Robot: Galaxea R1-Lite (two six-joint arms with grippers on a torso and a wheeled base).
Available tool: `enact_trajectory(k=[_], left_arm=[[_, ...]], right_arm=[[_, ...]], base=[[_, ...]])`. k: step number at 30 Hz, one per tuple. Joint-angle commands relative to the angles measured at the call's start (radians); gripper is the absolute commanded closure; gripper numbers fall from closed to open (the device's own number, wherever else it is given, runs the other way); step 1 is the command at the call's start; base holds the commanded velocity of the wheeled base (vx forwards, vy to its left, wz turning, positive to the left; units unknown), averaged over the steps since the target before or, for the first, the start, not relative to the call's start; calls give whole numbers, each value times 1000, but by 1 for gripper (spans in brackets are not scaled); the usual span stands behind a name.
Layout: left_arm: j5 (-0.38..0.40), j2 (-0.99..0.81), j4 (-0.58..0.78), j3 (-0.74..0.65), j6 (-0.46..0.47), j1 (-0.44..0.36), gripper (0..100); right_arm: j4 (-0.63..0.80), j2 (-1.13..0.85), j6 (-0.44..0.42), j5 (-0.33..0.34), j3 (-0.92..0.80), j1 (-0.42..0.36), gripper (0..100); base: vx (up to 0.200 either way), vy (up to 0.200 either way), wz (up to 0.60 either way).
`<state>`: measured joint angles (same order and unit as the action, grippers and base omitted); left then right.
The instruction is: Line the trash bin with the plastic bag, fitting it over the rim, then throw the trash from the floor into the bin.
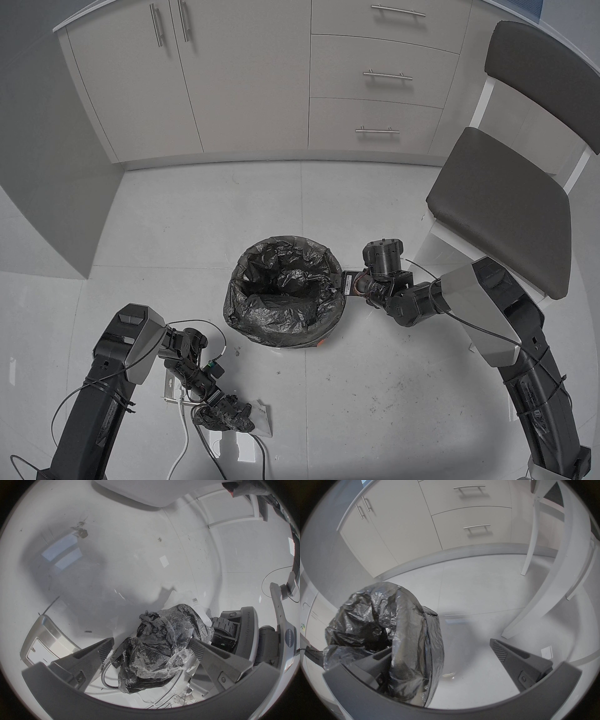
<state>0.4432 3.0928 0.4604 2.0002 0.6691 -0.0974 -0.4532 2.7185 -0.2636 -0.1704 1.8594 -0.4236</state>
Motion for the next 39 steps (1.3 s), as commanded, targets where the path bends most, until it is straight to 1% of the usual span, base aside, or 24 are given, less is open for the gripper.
enact_trajectory(k=[1, 7, 27, 28, 39], left_arm=[[2, -2, -2, 0, 0, 1, 0], [14, -19, 0, 0, -3, 1, 0], [2, 7, -8, 0, 3, -5, 0], [2, 7, -9, 0, 3, -5, 100], [2, 7, -5, 0, -10, -8, 100]], right_arm=[[8, -19, 0, 2, 3, -18, 0], [11, -13, 0, 0, 20, -27, 0], [10, -16, -16, 0, 26, -26, 0], [10, -16, -16, 0, 26, -26, 0], [10, -17, -29, 0, 26, -27, 0]], base=[[0, 0, 0], [0, 0, 0], [0, 0, 0], [0, 0, 0], [0, 0, 0]])
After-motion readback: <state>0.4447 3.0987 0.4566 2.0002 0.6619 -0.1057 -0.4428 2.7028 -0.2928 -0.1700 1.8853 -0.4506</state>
